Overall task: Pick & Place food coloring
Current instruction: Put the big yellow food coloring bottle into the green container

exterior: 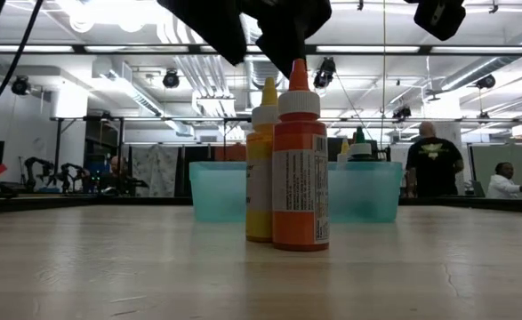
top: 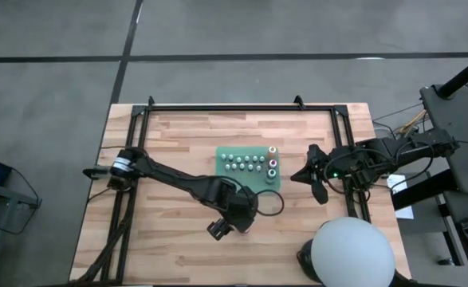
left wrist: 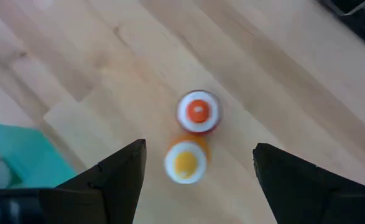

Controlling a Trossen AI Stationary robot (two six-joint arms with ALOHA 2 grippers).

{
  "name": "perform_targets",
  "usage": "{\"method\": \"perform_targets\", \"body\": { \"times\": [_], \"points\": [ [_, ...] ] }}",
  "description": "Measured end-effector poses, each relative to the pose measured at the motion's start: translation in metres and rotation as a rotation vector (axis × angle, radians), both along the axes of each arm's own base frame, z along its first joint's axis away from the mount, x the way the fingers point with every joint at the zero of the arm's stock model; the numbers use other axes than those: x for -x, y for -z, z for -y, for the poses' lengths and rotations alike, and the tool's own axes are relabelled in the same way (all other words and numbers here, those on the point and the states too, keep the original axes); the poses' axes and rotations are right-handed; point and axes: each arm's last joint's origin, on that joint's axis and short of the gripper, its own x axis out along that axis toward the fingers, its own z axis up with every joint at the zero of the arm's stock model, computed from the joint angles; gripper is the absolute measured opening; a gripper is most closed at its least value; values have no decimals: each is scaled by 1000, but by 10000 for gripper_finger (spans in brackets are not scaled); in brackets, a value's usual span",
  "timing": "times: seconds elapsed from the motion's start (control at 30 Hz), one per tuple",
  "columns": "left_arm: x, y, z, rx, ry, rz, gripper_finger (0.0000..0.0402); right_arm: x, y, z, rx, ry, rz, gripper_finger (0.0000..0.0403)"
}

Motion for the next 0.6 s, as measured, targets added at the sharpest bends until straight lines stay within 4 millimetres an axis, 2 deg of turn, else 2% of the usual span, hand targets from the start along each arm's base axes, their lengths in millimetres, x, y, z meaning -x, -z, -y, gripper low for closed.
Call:
{"method": "perform_targets", "body": {
  "times": [0.27,0.6],
  "points": [
    [-4,5,-3,-9,-15,8,268,0,0,0,-5,3,-1,8],
    [-8,25,-4,-12,-34,-26,268,0,0,0,-24,17,-3,8]
  ]
}}
